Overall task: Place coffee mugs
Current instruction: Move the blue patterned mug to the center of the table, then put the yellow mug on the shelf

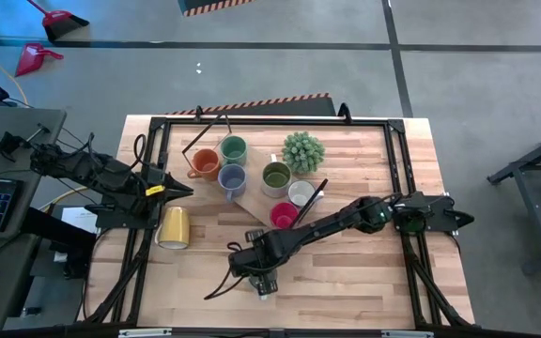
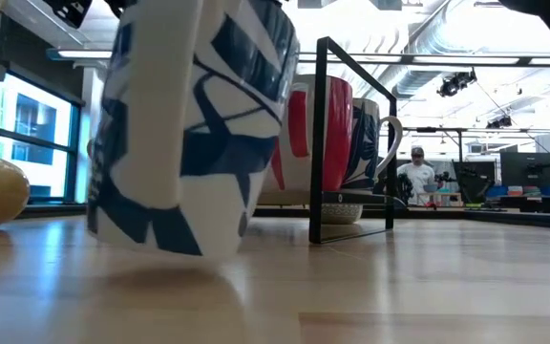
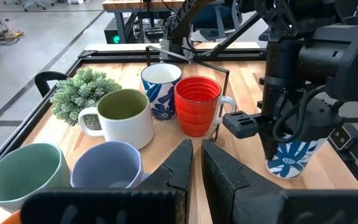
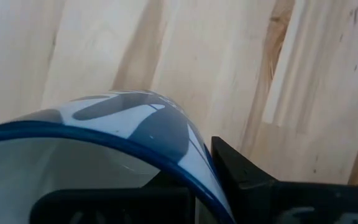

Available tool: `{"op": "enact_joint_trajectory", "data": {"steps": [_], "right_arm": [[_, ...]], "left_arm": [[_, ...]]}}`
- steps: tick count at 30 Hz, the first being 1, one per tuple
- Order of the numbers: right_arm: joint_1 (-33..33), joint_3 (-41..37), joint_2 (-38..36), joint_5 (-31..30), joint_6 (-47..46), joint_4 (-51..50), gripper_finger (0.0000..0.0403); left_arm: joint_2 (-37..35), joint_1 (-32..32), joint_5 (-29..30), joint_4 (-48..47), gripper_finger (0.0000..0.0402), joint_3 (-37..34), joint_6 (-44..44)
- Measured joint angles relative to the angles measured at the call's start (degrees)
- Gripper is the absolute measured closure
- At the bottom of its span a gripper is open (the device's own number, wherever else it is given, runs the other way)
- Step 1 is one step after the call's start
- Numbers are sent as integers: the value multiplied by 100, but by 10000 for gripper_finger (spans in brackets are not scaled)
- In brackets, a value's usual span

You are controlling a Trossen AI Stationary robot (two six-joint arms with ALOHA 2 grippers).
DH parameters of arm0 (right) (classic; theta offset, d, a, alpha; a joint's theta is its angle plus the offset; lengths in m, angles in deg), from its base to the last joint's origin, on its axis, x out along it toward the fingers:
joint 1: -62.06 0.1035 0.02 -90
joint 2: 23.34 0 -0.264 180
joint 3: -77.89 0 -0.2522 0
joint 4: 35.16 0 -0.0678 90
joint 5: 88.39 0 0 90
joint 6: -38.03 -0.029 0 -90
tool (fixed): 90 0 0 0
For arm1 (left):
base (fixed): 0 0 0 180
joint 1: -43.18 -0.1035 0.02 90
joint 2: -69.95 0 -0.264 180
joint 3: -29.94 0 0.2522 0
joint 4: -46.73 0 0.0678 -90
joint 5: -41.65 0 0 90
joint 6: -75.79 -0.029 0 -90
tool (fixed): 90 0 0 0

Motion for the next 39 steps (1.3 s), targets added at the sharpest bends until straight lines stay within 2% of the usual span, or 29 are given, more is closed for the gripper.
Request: {"op": "enact_joint_trajectory", "data": {"steps": [9, 22, 30, 36, 39], "right_arm": [[-1, 11, -2, -52, 3, 358, 332], [-1, 26, -178, -43, -493, 79, 325], [-8, 26, -864, 69, -666, 202, 308], [21, 28, -1840, 322, -1271, 282, 271], [247, 35, -2345, 422, -1123, 292, 265]], "left_arm": [[0, 0, 0, 2, 381, 0, 4], [0, 1, -2, -9, 381, 0, 0], [0, 2, -24, -22, 381, 0, -3], [0, 2, -26, -26, 381, 0, 253], [22, 0, -31, -31, 381, 0, 512]]}}
